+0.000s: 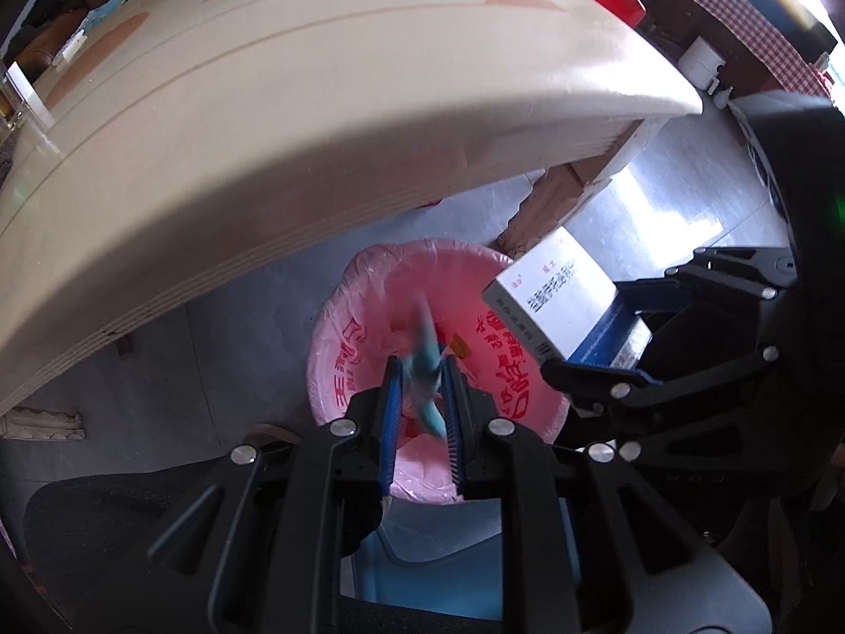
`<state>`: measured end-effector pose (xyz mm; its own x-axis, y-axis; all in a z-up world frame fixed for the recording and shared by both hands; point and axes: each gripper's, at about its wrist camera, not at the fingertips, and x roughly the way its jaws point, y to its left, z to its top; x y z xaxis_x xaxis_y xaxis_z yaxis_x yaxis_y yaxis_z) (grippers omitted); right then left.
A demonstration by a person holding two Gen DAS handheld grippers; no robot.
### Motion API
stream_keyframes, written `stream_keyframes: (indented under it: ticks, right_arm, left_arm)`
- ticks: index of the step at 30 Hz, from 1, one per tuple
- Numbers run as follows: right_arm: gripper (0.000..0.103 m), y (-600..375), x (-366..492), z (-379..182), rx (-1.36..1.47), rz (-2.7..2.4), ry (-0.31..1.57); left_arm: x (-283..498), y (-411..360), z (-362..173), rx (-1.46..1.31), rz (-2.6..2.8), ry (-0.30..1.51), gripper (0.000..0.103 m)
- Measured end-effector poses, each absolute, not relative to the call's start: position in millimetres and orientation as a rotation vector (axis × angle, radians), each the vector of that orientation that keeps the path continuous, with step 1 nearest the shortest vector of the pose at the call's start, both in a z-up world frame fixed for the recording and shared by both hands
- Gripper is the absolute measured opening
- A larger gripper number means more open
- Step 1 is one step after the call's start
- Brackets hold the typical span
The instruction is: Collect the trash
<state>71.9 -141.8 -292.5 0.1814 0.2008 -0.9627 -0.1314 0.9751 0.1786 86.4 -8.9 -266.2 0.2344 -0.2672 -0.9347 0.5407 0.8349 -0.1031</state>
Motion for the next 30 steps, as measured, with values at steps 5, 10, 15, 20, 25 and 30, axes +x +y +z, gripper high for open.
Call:
stream_keyframes:
  ticks: [5,10,15,20,25,30]
  right_arm:
    - [0.060,-140,75,-315,0.054,0.230,1.409]
    - [0.060,-132,82,-349,0.055,0.251,1.469]
    - [0.063,-125,87,-383,0.038,0.254,1.512]
    - [0.075,-127,88,-402,0.033,0.245,1.539]
    - [0.075,-128,87,-410,0.036,0.239,1.557]
    - [0.076,-130,87,-409,0.037,0.223,1.556]
  left_arm:
    - [90,-9,-294,0.264,-0.562,1.276,0.013]
    - [101,-4,-321,0.245,-0.529,1.348,0.013]
    - [105,0,-328,0.237,-0.504,1.362,0.013]
    - [105,-5,-338,0.250,-0.501,1.370,0.013]
    - [107,-5,-343,0.244,-0.490,1.383,0.016]
    - [108,-3,-345,0.210,-0.476,1.390,0.032]
